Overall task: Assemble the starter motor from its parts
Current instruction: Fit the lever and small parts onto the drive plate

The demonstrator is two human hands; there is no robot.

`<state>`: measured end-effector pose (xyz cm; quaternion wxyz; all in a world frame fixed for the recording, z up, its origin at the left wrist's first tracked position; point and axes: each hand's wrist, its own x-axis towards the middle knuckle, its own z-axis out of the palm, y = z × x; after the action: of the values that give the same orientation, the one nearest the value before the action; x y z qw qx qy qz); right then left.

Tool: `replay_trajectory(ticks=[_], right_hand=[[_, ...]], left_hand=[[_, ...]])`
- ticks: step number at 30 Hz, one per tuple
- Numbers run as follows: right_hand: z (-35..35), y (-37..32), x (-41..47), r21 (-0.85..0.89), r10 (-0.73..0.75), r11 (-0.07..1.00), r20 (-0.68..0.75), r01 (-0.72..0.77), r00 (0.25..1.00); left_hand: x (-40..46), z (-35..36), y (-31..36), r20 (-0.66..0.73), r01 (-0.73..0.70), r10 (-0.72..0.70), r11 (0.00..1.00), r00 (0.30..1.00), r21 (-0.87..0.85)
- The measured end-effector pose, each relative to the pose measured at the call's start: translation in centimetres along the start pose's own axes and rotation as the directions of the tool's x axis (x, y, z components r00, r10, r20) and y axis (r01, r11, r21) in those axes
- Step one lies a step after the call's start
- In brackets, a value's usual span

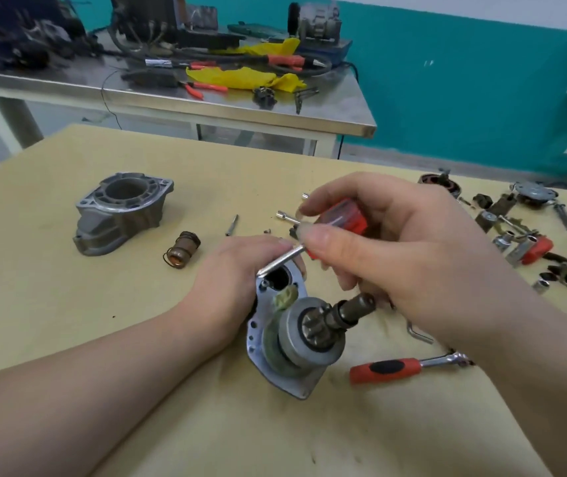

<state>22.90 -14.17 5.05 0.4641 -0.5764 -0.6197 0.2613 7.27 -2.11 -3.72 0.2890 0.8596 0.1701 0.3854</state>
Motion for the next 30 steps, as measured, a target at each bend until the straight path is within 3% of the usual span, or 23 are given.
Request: replay_trajectory(ticks=[3, 8, 12, 30], right_hand=[[0.1, 0.4, 0.1, -0.142, -0.02, 0.99, 0.003, 0.02, 1.0], [0.3, 0.7, 0.2, -0.077, 0.046, 0.996, 0.05, -0.042, 0.998], [0.5, 0.8, 0.2, -0.13, 0.037, 0.991, 0.038, -0.032, 0.999], [0.1, 1.6, 0.5, 0.002, 0.061, 0.998, 0.04, -0.061, 0.997]], left_hand=[[-0.1, 0.0, -0.3, 0.042, 0.041, -0.042, 0.999, 0.998, 0.025], [-0.1, 0.1, -1.0, 0.049, -0.017, 0.011, 0.992, 0.999, 0.125], [0.1, 0.3, -1.1, 0.03, -0.083, 0.079, 0.979, 0.996, 0.185], [0.0, 0.1, -0.9, 0.018, -0.086, 0.085, 0.984, 0.996, 0.155]])
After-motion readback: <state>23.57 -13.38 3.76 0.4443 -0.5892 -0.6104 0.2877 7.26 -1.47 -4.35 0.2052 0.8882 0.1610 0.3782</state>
